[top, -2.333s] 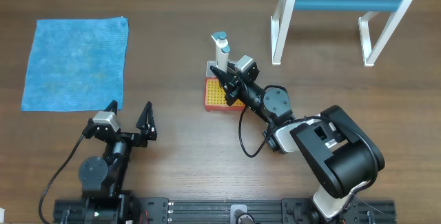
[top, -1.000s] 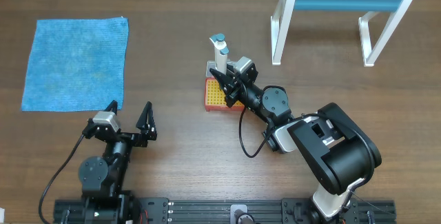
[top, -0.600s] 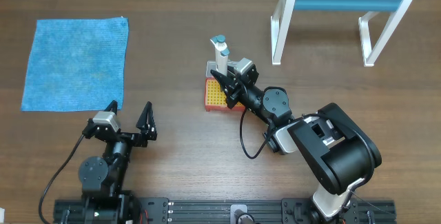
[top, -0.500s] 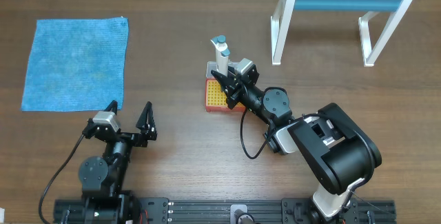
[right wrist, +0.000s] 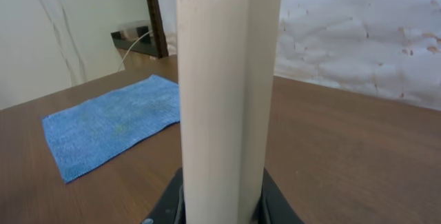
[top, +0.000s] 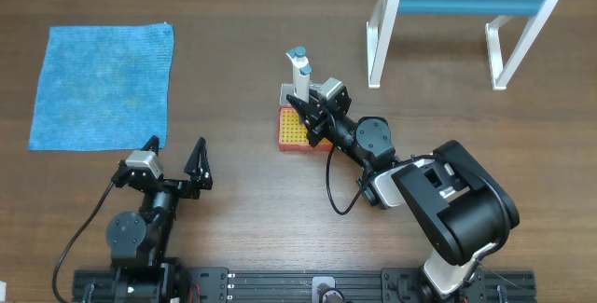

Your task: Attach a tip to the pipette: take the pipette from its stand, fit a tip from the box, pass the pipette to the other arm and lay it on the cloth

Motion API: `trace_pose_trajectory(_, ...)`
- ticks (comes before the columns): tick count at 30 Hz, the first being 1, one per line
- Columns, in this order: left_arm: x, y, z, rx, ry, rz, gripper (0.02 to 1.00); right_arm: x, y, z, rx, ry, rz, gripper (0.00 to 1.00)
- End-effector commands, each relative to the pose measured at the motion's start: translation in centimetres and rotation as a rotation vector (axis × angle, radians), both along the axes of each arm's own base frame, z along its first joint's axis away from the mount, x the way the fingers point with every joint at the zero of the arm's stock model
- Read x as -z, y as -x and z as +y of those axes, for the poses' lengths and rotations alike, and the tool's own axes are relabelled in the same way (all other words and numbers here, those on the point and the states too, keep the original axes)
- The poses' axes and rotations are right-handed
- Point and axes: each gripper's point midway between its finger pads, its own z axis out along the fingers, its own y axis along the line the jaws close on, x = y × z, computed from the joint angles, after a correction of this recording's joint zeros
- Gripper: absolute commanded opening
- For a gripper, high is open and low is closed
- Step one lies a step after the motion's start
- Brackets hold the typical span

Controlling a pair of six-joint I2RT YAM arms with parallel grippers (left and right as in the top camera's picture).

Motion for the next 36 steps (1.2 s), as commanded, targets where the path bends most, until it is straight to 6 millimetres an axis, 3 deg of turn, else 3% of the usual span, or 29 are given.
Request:
trace_pose_trajectory(1,0.1,0.1,-0.4,0.022,-0.001,0.005,0.969,2.9,0.7,-0.6,-0.002,0.041,0.089,0.080)
trace_pose_trajectory(8,0.1,0.1,-0.4,0.022,-0.001,0.005,0.967,4.6,1.4,-0.9,-0.002,0.063,0.130,0.080)
trace_pose_trajectory(16,0.1,0.1,-0.4,0.022,-0.001,0.005,0.969,4.2,1.3,-0.9,-0.003,0.055,0.116,0.080)
trace_pose_trajectory(18,0.1,0.1,-0.4,0.022,-0.001,0.005,0.967,3.1,1.3,-0.8,-0.005,0.035,0.080,0.080)
trace_pose_trajectory(24,0.1,0.1,-0.4,0.022,-0.001,0.005,0.967,-2.7,1.3,0.0,-0.052,-0.053,-0.060,0.084)
trace_pose_trajectory(29,0.1,0.1,-0.4,0.023,-0.001,0.005,0.969,-7.3,0.8,-0.6,-0.035,-0.097,-0.150,0.080)
trace_pose_trajectory(36,0.1,0.1,-0.4,0.022,-0.001,0.005,0.967,-11.7,1.2,-0.1,-0.085,-0.069,-0.103,0.080)
